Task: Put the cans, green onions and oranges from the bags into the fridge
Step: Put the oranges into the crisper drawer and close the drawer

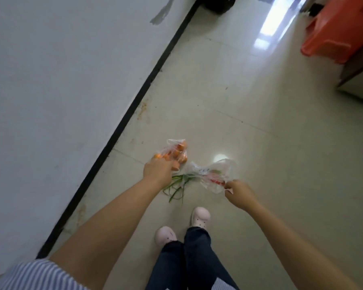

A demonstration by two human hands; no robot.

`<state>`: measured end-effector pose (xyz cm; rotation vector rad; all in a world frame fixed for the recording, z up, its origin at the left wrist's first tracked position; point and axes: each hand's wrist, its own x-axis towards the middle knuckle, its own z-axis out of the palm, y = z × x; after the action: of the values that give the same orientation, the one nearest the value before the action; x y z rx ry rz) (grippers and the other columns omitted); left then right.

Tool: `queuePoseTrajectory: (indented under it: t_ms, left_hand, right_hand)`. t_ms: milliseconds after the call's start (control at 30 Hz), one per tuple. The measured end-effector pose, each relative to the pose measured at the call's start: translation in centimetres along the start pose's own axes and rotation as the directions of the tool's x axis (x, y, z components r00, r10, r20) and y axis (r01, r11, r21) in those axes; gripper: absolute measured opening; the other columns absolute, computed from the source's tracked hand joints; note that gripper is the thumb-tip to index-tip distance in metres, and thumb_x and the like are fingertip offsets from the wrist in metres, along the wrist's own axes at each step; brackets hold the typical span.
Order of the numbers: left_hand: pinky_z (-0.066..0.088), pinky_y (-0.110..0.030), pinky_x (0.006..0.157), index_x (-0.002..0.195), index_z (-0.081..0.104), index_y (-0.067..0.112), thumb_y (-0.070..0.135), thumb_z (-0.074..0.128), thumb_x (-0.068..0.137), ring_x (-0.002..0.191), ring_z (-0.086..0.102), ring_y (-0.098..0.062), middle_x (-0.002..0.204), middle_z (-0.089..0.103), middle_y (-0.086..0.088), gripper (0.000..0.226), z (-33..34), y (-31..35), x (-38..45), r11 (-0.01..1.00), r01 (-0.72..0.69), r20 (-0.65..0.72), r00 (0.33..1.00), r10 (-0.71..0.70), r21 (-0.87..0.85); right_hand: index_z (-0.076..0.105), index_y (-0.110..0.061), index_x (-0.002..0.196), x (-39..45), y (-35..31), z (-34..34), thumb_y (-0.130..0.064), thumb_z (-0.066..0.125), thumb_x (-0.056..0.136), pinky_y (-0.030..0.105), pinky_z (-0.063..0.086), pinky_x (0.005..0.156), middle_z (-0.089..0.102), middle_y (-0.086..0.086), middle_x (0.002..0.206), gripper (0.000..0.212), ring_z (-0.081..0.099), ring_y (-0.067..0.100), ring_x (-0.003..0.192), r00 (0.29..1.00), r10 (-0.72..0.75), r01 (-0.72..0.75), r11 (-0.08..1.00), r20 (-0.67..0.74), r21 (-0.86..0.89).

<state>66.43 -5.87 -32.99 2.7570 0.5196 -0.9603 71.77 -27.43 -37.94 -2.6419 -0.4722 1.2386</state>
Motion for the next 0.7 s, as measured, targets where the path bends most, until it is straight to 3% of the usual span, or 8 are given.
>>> queuePoseTrajectory:
  t_ms: [233, 433, 700]
  left_hand:
    - [0.043, -0.036, 0.094, 0.130, 0.047, 0.013, 0.014, 0.041, 0.095, 0.120, 0.050, -0.028, 0.133, 0.050, -0.011, 0.035, 3.3, -1.3, 4.6, 0.984, -0.148, 0.065, 0.988, 0.142, 0.095]
    - [0.044, -0.034, 0.095, 0.122, 0.053, 0.010, 0.015, 0.042, 0.095, 0.120, 0.050, -0.027, 0.131, 0.051, -0.011, 0.030, 7.9, -1.8, 11.9, 0.926, -0.336, 0.154, 0.937, 0.312, 0.171]
    - [0.046, -0.032, 0.087, 0.118, 0.052, 0.014, 0.030, 0.047, 0.094, 0.110, 0.053, -0.024, 0.121, 0.056, -0.007, 0.029, 20.9, -0.2, 23.8, 0.889, -0.436, 0.135, 0.897, 0.420, 0.136]
  right_hand:
    - [0.062, 0.003, 0.108, 3.1, 1.9, 3.9, -0.010, 0.046, 0.089, 0.034, 0.046, 0.086, 0.064, 0.020, 0.115, 0.028, 0.059, 0.033, 0.105, 0.971, 0.239, -0.238, 0.954, 0.018, 0.183]
    - [0.062, -0.001, 0.112, 5.9, 2.3, 9.3, -0.011, 0.046, 0.090, 0.030, 0.046, 0.085, 0.066, 0.017, 0.115, 0.029, 0.060, 0.029, 0.105, 0.898, 0.438, -0.419, 0.827, 0.040, 0.374]
    - [0.064, -0.003, 0.111, 16.3, 5.0, 21.3, -0.010, 0.047, 0.090, 0.027, 0.045, 0.084, 0.067, 0.017, 0.114, 0.028, 0.061, 0.027, 0.107, 0.880, 0.471, -0.428, 0.735, 0.057, 0.526]
